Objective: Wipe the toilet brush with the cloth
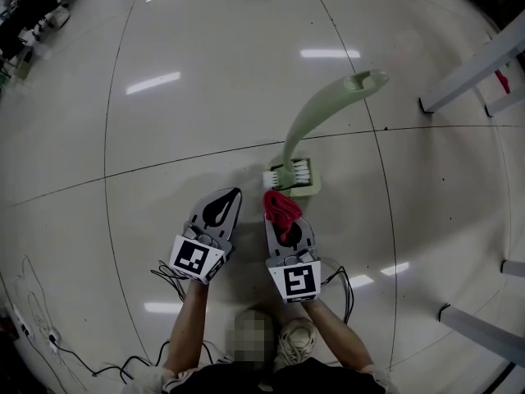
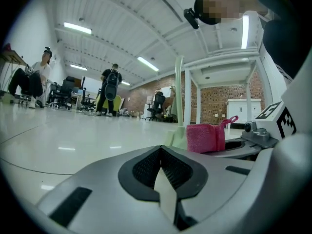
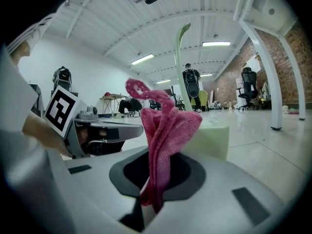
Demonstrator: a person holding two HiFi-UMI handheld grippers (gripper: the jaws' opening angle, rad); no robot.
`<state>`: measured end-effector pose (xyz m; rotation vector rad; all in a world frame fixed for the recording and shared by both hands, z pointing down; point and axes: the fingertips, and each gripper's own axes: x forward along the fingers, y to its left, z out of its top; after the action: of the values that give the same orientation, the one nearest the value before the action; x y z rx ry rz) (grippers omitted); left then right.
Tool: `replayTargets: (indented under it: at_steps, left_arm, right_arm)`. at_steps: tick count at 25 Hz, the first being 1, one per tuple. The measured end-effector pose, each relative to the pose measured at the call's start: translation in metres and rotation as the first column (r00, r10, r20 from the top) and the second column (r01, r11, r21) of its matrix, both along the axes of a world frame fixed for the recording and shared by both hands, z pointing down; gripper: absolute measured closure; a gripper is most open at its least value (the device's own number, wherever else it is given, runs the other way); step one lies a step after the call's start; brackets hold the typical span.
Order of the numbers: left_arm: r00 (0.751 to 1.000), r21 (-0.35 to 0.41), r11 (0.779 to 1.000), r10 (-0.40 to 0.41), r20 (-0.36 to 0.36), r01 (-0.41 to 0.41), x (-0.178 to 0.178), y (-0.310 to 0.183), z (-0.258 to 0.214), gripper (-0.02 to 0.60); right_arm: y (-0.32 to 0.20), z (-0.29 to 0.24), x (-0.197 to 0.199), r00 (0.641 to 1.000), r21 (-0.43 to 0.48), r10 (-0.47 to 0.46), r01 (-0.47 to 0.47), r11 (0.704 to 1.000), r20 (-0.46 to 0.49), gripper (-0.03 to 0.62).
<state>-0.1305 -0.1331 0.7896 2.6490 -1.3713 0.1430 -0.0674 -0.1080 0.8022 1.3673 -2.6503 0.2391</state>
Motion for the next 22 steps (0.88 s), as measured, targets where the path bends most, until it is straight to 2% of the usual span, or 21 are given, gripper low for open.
replayTargets:
  at_steps: [2, 5, 6, 7, 8, 13, 15, 17, 19, 22]
  left_arm:
    - [0.999, 0.018, 0.999, 0.037, -0.033, -0.037, 0.006, 0.000, -0.007, 0.578]
    - [0.982, 0.033, 0.987, 0.158, -0.099, -0.156, 0.029, -0.004, -0.018, 0.574]
    - [0.971, 0.033, 0.978, 0.208, -0.118, -0.206, 0.040, -0.005, -0.020, 0.484]
    - [0.958, 0.032, 0.966, 0.257, -0.127, -0.255, 0.051, -0.007, -0.021, 0.332]
    - [0.946, 0.032, 0.954, 0.298, -0.124, -0.297, 0.061, -0.008, -0.020, 0.239]
    - [0.905, 0.020, 0.908, 0.418, -0.080, -0.418, 0.091, -0.020, -0.012, 0.230]
    - [0.869, 0.008, 0.870, 0.492, -0.050, -0.492, 0.100, -0.023, -0.012, 0.160]
    - [0.841, 0.004, 0.841, 0.541, 0.005, -0.541, 0.109, -0.028, -0.011, 0.131]
    - [0.832, 0.006, 0.833, 0.553, 0.037, -0.554, 0.113, -0.035, -0.011, 0.127]
    - [0.824, 0.002, 0.824, 0.566, 0.011, -0.566, 0.116, -0.041, -0.012, 0.127]
  right_arm:
    - [0.000, -0.014, 0.014, 0.998, 0.031, 0.047, -0.049, 0.998, 0.049, 0.563]
    - [0.003, -0.024, 0.058, 0.980, -0.010, 0.182, -0.182, 0.983, 0.080, 0.563]
    - [0.003, -0.025, 0.073, 0.969, -0.022, 0.229, -0.228, 0.973, 0.088, 0.563]
    - [0.003, -0.023, 0.086, 0.959, -0.034, 0.268, -0.266, 0.963, 0.093, 0.563]
    - [0.001, -0.020, 0.097, 0.951, -0.046, 0.296, -0.293, 0.955, 0.090, 0.563]
    - [-0.004, -0.007, 0.121, 0.941, -0.083, 0.331, -0.326, 0.942, 0.068, 0.563]
    - [-0.006, -0.008, 0.119, 0.947, -0.075, 0.314, -0.309, 0.948, 0.069, 0.563]
    - [-0.008, -0.008, 0.116, 0.952, -0.076, 0.297, -0.292, 0.953, 0.078, 0.563]
    - [-0.008, -0.006, 0.114, 0.954, -0.089, 0.286, -0.278, 0.956, 0.089, 0.563]
    - [-0.008, -0.003, 0.106, 0.958, -0.105, 0.269, -0.259, 0.960, 0.097, 0.563]
